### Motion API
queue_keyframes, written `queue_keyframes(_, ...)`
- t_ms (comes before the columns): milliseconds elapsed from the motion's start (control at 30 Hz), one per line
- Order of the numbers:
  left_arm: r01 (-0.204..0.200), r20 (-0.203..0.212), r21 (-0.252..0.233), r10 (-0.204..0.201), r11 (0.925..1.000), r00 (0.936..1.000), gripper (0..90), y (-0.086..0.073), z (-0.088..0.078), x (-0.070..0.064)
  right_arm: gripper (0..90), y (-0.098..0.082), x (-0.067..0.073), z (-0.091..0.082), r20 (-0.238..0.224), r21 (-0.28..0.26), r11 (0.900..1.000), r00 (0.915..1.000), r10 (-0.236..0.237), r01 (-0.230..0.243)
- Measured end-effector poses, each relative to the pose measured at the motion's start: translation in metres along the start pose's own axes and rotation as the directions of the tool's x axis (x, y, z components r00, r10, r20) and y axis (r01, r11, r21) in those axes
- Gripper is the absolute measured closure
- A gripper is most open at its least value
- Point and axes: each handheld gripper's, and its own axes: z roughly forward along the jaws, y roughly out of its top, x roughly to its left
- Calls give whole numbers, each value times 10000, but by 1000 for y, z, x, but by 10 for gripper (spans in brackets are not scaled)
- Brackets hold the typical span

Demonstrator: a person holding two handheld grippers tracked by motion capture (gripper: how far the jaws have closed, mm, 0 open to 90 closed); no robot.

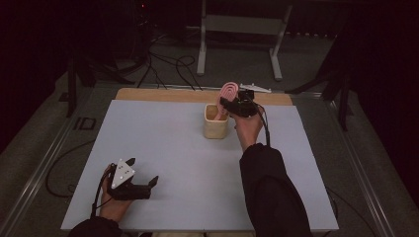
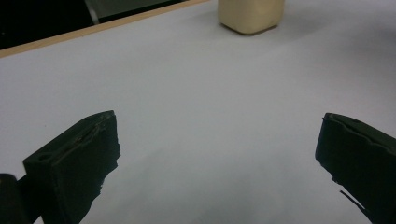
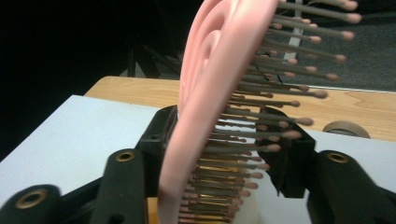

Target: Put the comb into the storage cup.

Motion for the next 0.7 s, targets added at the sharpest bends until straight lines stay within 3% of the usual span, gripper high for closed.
queue_keyframes(233,-17,3,29,17,10000,10000,3,0,0,0,384,0,-2,-1,96,195,9994,9995,-292,290)
queue_keyframes(467,-11,-4,19,11,10000,10000,3,0,0,0,148,1,1,-3,483,204,9987,9977,-485,476)
queue_keyframes(700,-50,-22,31,50,10000,10000,3,0,0,-1,121,1,5,-5,555,398,9963,9954,-784,762)
